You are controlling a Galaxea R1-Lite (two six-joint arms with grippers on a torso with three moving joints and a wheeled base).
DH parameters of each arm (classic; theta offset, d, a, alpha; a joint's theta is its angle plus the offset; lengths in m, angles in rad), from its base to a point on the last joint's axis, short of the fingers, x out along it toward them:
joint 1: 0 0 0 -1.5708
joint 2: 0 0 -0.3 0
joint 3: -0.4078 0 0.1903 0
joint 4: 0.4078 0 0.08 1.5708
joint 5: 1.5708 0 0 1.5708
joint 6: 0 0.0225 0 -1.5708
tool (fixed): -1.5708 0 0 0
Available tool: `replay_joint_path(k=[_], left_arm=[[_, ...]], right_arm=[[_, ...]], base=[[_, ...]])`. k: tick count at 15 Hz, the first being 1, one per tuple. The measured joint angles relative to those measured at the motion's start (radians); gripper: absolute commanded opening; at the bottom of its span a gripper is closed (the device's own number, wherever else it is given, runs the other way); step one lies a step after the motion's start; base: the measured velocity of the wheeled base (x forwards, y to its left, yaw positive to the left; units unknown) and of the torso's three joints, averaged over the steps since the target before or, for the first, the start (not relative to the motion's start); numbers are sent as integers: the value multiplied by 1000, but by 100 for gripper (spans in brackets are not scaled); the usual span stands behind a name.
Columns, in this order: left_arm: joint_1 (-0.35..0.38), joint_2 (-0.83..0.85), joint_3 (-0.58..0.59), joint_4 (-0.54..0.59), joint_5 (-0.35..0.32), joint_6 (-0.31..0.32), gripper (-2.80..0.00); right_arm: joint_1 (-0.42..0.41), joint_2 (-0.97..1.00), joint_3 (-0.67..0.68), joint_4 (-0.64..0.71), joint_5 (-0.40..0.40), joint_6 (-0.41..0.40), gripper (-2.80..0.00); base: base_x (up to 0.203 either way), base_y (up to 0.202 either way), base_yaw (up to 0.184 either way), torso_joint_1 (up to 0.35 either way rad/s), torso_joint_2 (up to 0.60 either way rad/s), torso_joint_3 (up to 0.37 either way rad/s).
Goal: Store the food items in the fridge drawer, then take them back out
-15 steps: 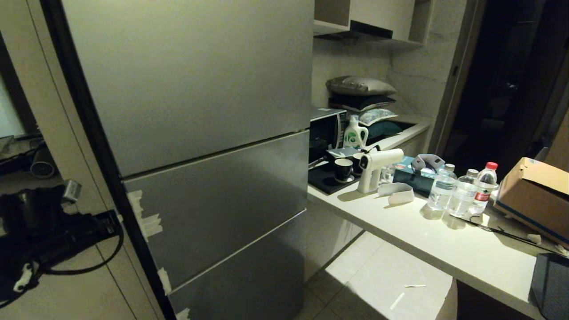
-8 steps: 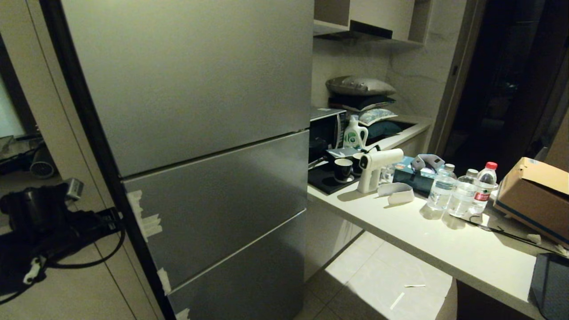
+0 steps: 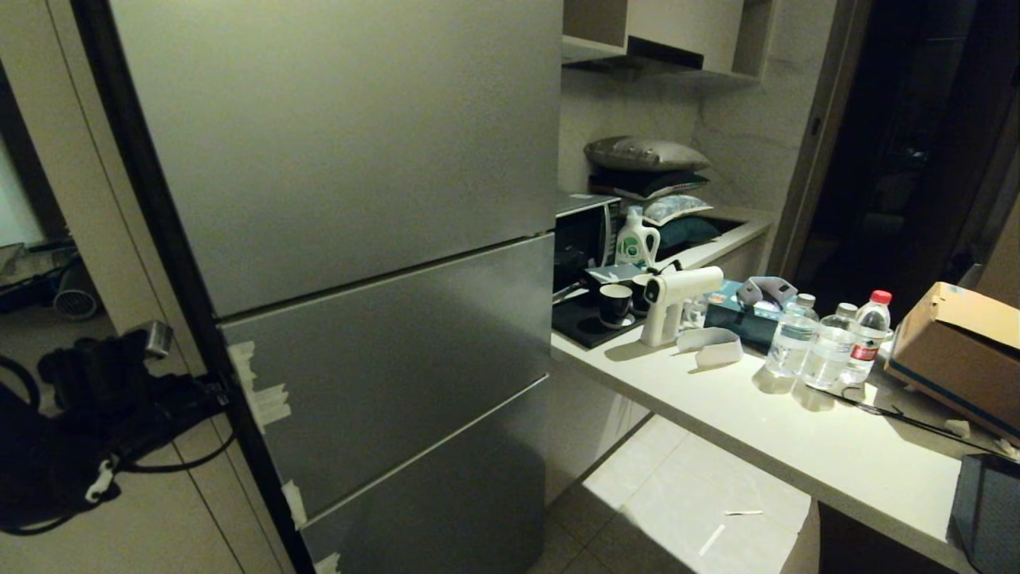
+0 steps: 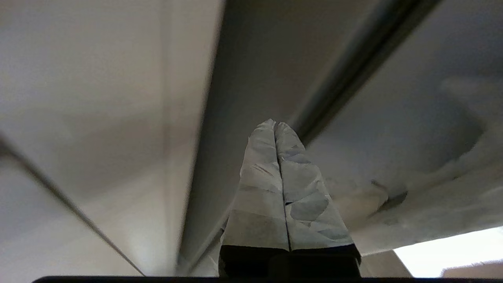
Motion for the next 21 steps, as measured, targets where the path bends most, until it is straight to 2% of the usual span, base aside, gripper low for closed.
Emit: replay_joint_path(k=[9,16,21], left_arm=[[-14,-1,44,-3,-152,-13,-280],[-27,-38,85,-2,-187,-9,-280],[-37,-53,111,-6,-189,-9,-280]], right_arm=[[0,0,0,0,-1,-2,-280],[0,0,0,2,-1,-2,-280],[-1,0,0,2,-2,-3,-280]], base=[[0,0,0,0,0,0],[0,0,0,0,0,0],[0,0,0,0,0,0]])
